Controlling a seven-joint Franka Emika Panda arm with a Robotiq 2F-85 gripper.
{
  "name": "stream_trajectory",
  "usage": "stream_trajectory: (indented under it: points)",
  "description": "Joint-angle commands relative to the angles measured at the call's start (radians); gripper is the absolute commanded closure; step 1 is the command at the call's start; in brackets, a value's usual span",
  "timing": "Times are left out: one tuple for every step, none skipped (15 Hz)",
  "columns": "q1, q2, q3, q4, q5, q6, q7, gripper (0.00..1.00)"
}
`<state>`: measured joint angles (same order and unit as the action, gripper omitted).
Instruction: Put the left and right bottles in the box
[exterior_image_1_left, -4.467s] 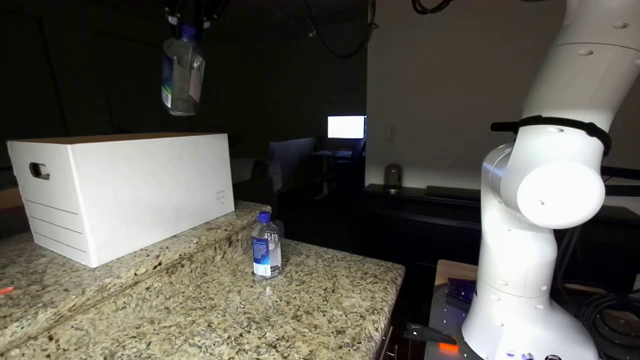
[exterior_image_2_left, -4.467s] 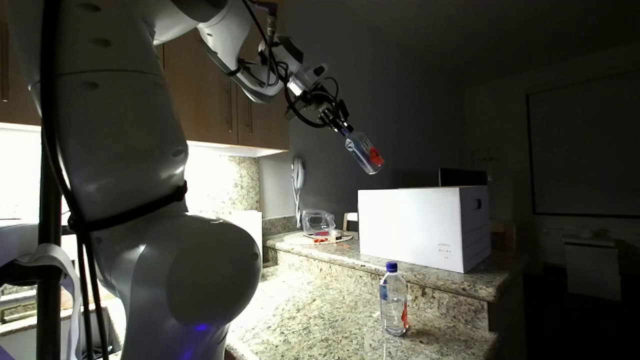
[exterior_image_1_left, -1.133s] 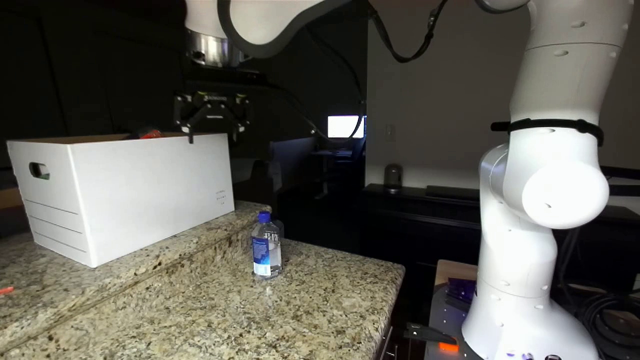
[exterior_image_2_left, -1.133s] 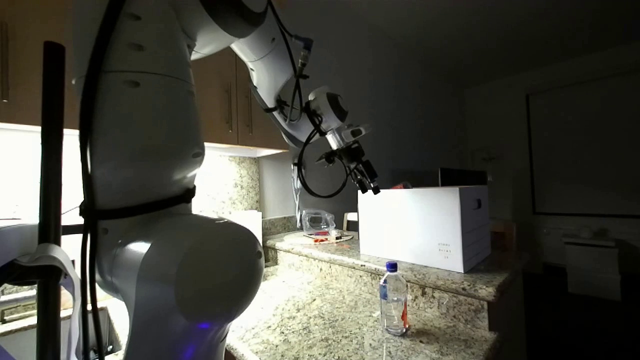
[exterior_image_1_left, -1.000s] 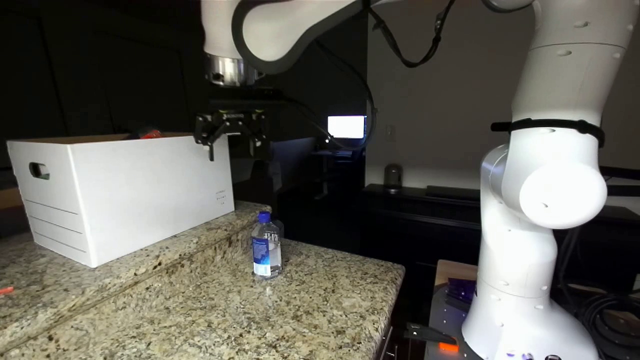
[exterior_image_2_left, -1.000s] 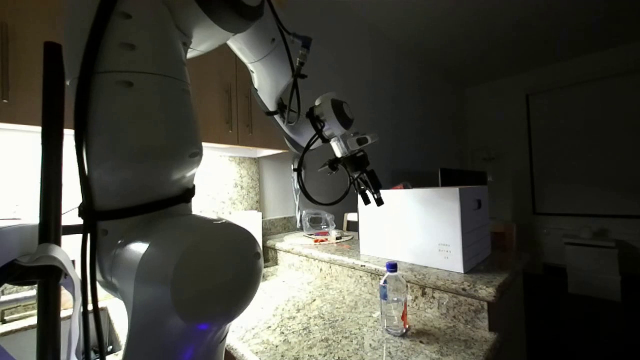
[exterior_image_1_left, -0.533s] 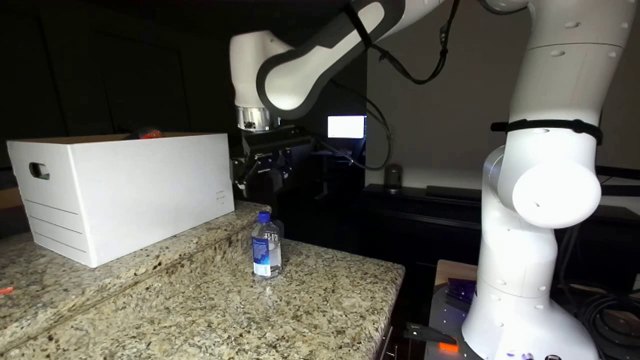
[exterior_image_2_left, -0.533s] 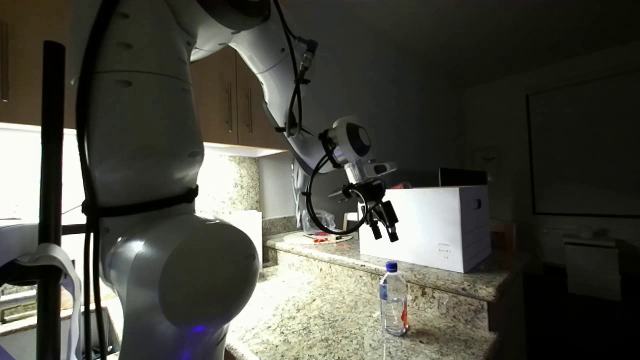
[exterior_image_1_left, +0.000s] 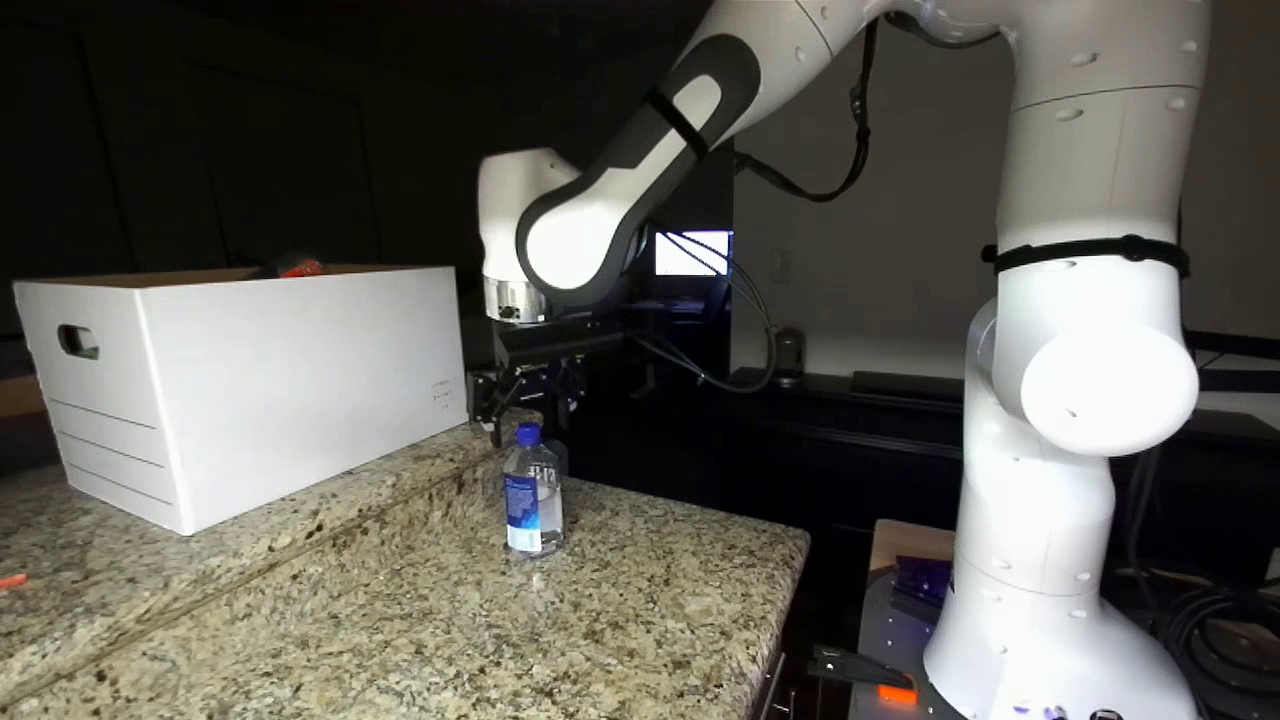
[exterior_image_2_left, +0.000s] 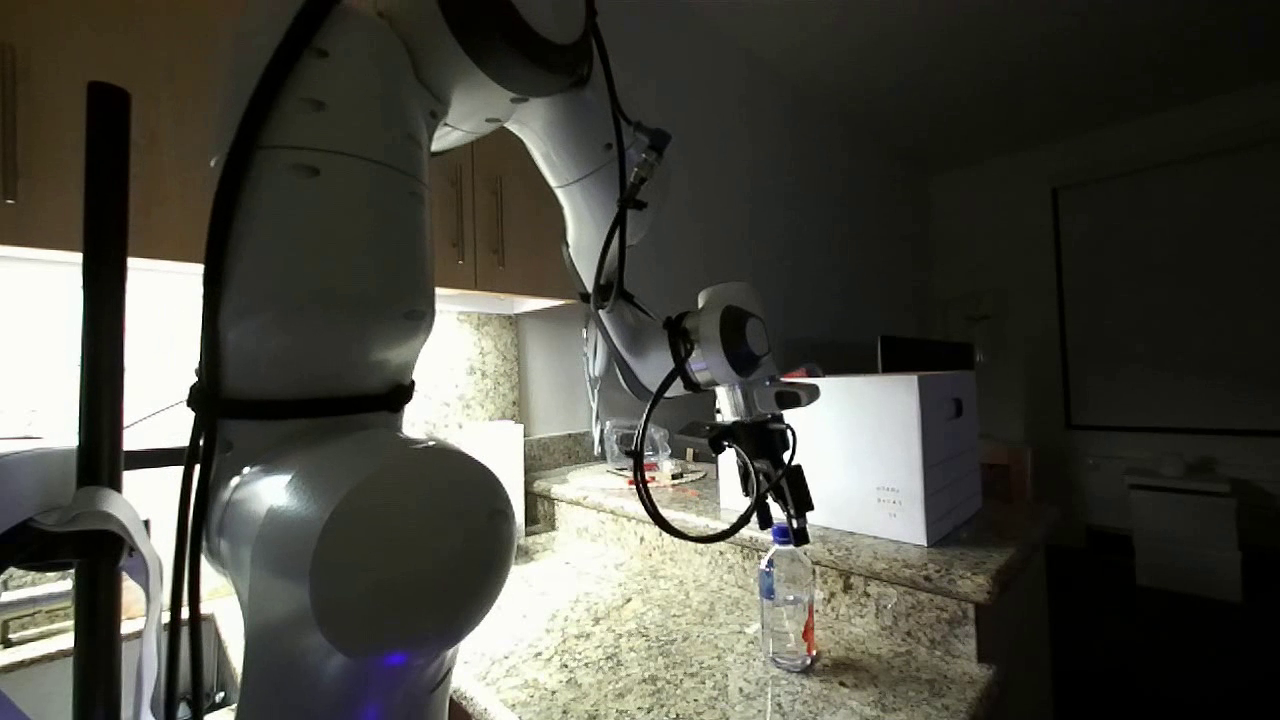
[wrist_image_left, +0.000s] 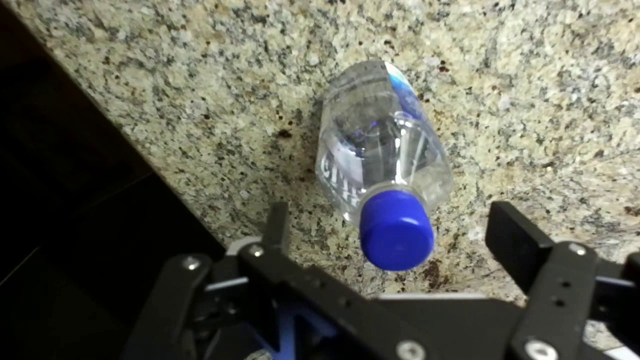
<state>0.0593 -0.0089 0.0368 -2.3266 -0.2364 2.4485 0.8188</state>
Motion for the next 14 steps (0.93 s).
stream_trajectory:
  points:
    - [-0.019,0.005,-0.012,-0.034,-0.011,0.123,-0.014,0.25]
    - [-0.021,0.006,-0.018,-0.036,-0.016,0.149,-0.015,0.26]
    - [-0.022,0.006,-0.022,-0.039,0.013,0.168,-0.03,0.32]
    - [-0.023,0.009,-0.026,-0.037,0.026,0.178,-0.039,0.4]
    - [-0.023,0.011,-0.029,-0.038,0.039,0.185,-0.049,0.46]
    - [-0.022,0.014,-0.029,-0.038,0.072,0.191,-0.075,0.53]
    - [-0.021,0.017,-0.029,-0.038,0.104,0.193,-0.095,0.59]
    - [-0.02,0.017,-0.029,-0.036,0.13,0.183,-0.117,0.65]
    - [-0.021,0.014,-0.029,-0.038,0.161,0.174,-0.146,0.72]
    - [-0.02,0.015,-0.029,-0.038,0.191,0.17,-0.172,0.78]
    - [-0.021,0.016,-0.029,-0.037,0.212,0.166,-0.191,0.85]
    - [-0.021,0.016,-0.03,-0.037,0.232,0.163,-0.209,0.91]
    - [-0.021,0.015,-0.031,-0.037,0.246,0.16,-0.222,0.92]
    - [-0.021,0.014,-0.032,-0.036,0.259,0.158,-0.232,0.94]
